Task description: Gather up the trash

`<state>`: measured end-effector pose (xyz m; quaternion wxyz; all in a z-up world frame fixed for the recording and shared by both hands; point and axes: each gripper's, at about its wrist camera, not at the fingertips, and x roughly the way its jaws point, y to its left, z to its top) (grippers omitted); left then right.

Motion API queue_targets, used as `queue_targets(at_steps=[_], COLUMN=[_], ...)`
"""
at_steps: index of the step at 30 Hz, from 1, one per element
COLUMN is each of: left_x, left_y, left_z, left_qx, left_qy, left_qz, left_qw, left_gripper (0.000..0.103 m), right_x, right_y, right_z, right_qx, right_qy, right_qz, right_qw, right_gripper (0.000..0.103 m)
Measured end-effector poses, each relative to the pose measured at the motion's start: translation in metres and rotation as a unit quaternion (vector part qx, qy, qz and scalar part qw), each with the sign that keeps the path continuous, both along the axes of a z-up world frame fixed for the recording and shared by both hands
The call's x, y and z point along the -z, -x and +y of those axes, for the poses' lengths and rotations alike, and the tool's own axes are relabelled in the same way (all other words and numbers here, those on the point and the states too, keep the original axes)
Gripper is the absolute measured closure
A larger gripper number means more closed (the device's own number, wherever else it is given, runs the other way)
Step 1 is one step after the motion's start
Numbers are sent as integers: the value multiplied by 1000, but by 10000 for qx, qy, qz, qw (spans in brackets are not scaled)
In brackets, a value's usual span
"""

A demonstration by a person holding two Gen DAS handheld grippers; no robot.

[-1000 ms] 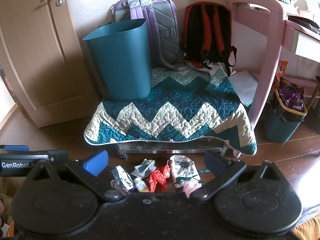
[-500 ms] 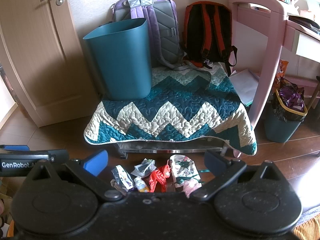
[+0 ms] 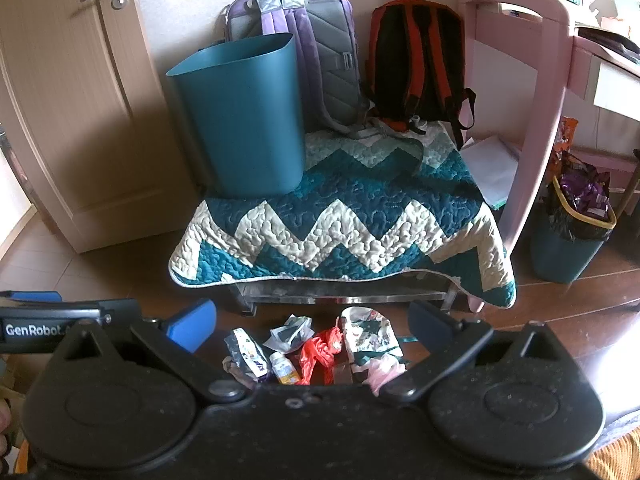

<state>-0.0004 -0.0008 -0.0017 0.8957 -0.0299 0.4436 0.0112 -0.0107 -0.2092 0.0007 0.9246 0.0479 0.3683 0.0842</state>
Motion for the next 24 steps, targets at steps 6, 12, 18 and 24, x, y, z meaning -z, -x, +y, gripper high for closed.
queue_targets(at_steps=[6, 12, 18, 24], left_x=[14, 31, 65, 108], left_y=[-8, -46, -99, -161], left_z=[0, 19, 53, 86], left_qx=[30, -132, -662, -861], left_qy=[193, 506, 438, 213], left_qz=[76, 89, -138, -65], left_qw=[9998, 9986, 9968, 9960], left_gripper=[2, 2, 2, 2], right_x=[7, 19, 46, 94], right_y=[-9, -35, -85, -142], right_z=[-1, -9, -19, -18], right_qx=[7, 60, -156, -341], right_qy=[9, -42, -215, -253], right_qz=[81, 121, 219, 569], right_qw=[10000, 9999, 9994, 9975], right_gripper=[0, 0, 0, 1])
